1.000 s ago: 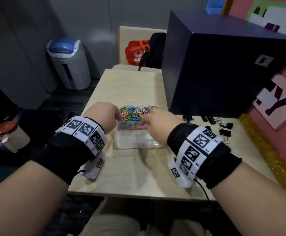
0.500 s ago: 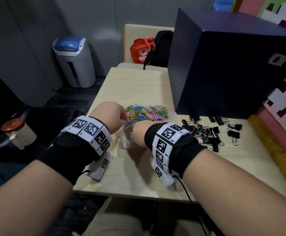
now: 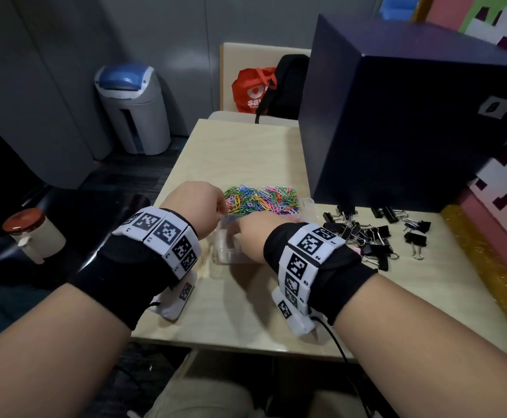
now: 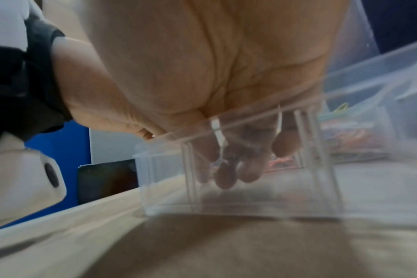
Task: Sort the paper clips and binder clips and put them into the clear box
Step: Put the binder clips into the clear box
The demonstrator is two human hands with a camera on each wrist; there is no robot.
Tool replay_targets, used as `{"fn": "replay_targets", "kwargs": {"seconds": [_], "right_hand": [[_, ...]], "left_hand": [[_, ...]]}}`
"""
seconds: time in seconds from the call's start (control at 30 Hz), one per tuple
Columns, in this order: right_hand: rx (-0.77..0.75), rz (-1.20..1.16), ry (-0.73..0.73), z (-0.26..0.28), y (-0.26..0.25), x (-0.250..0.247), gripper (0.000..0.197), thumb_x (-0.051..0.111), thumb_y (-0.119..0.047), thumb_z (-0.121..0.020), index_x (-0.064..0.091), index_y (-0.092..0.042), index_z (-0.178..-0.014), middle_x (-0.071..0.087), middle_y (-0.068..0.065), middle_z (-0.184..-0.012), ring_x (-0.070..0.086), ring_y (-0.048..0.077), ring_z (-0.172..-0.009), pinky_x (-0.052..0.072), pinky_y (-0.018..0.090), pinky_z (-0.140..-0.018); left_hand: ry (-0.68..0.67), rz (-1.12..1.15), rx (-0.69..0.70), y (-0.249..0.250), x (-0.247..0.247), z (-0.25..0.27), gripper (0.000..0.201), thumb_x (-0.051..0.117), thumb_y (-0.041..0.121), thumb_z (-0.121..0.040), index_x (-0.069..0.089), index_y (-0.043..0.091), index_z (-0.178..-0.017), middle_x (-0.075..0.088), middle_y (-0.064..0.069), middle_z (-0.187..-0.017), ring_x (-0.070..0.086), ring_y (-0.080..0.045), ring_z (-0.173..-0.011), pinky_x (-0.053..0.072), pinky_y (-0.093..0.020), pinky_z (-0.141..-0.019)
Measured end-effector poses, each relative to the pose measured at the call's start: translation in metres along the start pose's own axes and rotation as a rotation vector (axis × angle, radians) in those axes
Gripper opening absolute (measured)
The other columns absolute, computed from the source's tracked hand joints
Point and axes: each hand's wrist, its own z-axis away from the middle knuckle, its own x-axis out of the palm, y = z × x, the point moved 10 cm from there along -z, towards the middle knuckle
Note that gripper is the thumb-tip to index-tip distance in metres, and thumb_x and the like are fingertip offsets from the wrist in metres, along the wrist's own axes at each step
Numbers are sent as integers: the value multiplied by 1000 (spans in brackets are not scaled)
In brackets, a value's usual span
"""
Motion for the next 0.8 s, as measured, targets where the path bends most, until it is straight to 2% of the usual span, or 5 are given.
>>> {"fn": "replay_targets", "kwargs": {"seconds": [0.1, 0.27, 0.5, 0.67, 0.8], "right_hand": [[89, -227, 158, 10, 26, -13, 41, 42, -11, -93, 57, -25, -128, 54, 7, -128, 54, 29, -117, 45, 42, -101], [186, -367, 346, 33, 78, -21, 36, 41, -14, -91, 61, -32, -115, 49, 6, -120, 51, 29, -114, 44, 37, -97], [594, -364, 411, 69, 182, -8, 36, 46, -26, -92, 53, -25, -127, 39, 10, -132, 41, 33, -121, 43, 44, -96], [661, -290, 144, 72, 211, 25, 52, 43, -38, -98, 33, -25, -147, 26, 14, -149, 33, 38, -134, 36, 47, -108], [559, -299, 4, 63, 192, 47, 60, 40, -46, -97, 19, -32, -152, 27, 13, -151, 42, 33, -131, 40, 42, -102]], "left_hand": [[10, -4, 7, -1, 1, -1, 19, 58, 18, -90, 71, 28, -101, 69, 3, -106, 62, -22, -99, 48, -30, -83], [10, -46, -9, -1, -4, -2, 24, 55, 17, -90, 67, 33, -103, 65, 4, -107, 60, -23, -99, 51, -36, -87], [9, -12, 119, 63, -9, 13, 22, 53, 36, -87, 68, 32, -101, 56, -1, -106, 58, -27, -102, 49, -41, -90], [-219, -183, 290, 117, 24, 30, 25, 58, 37, -88, 67, 26, -108, 64, 2, -98, 61, -21, -101, 44, -27, -76], [-240, -295, 325, 124, 34, 30, 26, 52, 19, -90, 61, 25, -114, 67, -3, -92, 61, -25, -91, 49, -33, -74]]}}
